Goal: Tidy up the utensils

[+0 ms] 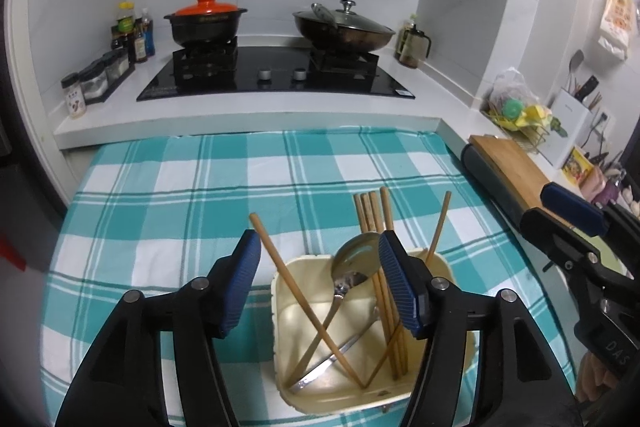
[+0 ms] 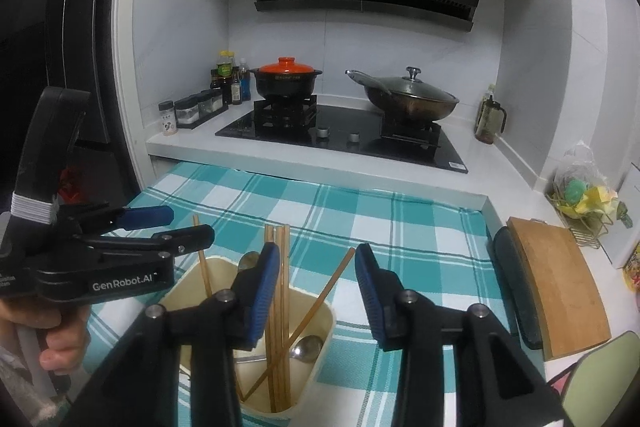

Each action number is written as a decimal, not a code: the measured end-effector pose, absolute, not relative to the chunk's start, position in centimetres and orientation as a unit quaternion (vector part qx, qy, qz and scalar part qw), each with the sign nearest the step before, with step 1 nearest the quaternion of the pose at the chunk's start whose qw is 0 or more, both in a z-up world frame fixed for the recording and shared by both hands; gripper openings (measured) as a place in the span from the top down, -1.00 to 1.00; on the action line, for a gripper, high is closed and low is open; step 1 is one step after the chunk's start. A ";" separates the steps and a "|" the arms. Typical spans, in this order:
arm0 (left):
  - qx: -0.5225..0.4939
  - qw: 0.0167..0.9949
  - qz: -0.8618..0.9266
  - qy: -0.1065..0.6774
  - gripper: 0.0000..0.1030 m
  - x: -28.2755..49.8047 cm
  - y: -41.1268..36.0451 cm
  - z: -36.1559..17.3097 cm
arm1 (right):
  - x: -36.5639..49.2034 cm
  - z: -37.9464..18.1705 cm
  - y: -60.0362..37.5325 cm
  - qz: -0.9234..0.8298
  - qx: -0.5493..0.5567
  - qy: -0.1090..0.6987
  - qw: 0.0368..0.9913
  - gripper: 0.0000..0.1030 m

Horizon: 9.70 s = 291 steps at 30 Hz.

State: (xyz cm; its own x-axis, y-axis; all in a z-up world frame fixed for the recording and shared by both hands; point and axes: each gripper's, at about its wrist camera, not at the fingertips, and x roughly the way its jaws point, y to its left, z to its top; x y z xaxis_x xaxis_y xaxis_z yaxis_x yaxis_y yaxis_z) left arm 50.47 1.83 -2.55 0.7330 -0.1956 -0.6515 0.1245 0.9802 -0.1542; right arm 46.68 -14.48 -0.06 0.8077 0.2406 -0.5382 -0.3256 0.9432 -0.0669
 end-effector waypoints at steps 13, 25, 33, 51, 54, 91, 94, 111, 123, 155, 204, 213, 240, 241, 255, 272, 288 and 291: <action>-0.050 0.931 -0.094 0.348 -0.57 42.1 1.6 -0.6 | 40.2 3.0 -15.4 0.091 -0.123 0.237 0.959 -0.25; -0.032 0.931 -0.111 0.346 -0.72 32.7 -0.3 -0.3 | 31.5 4.6 -18.2 0.033 -0.133 0.232 0.963 -0.43; -0.029 0.930 -0.110 0.349 -0.79 28.7 -0.8 -1.1 | 27.6 4.9 -19.6 0.016 -0.131 0.228 0.965 -0.43; -0.009 0.877 -0.105 0.469 -0.82 24.3 -5.6 -15.6 | 18.5 -14.5 -27.4 0.028 -0.022 0.349 0.937 -0.37; 0.002 0.876 -0.109 0.469 -0.82 25.9 -8.0 -16.6 | 17.0 -16.4 -27.7 0.035 -0.015 0.369 0.929 -0.19; 0.018 0.866 -0.093 0.491 0.88 19.8 -2.7 -19.8 | 15.0 -17.9 -25.5 0.064 -0.011 0.390 0.919 -0.17; 0.014 0.864 -0.095 0.493 0.79 18.8 -2.0 -19.7 | 14.9 -17.9 -25.0 0.073 -0.015 0.392 0.917 -0.17; 0.028 0.861 -0.117 0.495 -0.34 21.1 -1.0 -19.0 | 17.2 -18.9 -22.1 0.125 -0.006 0.467 0.875 -0.17; 0.027 0.868 -0.094 0.487 -0.35 23.0 -1.3 -18.6 | 21.1 -19.4 -19.0 0.132 -0.040 0.476 0.868 -0.17; 0.085 0.841 -0.128 0.519 0.07 27.4 -3.6 -19.7 | 26.7 -20.5 -17.7 0.148 -0.070 0.514 0.842 0.09; -0.092 0.959 -0.127 0.238 0.91 19.6 4.0 0.5 | 19.2 1.2 -21.2 0.183 0.026 0.214 0.959 0.89; -0.088 0.965 -0.126 0.213 0.91 20.9 4.9 3.5 | 19.2 4.1 -21.3 0.190 0.014 0.198 0.961 0.89; -0.080 0.981 -0.094 0.151 0.91 40.4 3.0 9.8 | 36.3 10.7 -17.8 0.202 -0.010 0.139 0.970 0.89; -0.081 0.980 -0.092 0.158 0.91 41.3 2.9 9.1 | 37.1 10.2 -17.6 0.203 -0.010 0.145 0.968 0.89; -0.099 0.949 -0.065 0.291 0.90 50.2 3.1 -2.7 | 46.9 -0.8 -15.2 0.241 0.036 0.302 0.922 0.89; 0.033 0.968 -0.002 0.248 -0.98 41.3 4.5 -1.6 | 46.4 -0.1 -17.8 0.180 0.054 0.288 0.939 -0.11; 0.024 0.965 0.077 0.251 -0.99 24.9 2.5 -1.2 | 28.9 1.0 -19.5 0.100 -0.006 0.250 0.963 -0.99; 0.026 0.966 0.081 0.245 -0.99 23.0 2.3 -1.4 | 26.6 0.9 -19.6 0.096 -0.008 0.244 0.965 -0.99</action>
State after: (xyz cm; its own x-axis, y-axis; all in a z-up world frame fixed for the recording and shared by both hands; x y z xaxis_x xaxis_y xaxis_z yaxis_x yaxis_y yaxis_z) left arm 23.01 2.33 -1.36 0.8665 0.1694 -0.4695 -0.1441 0.9855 0.0895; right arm 26.55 -19.57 0.89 0.8622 0.1802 -0.4734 -0.1884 0.9816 0.0306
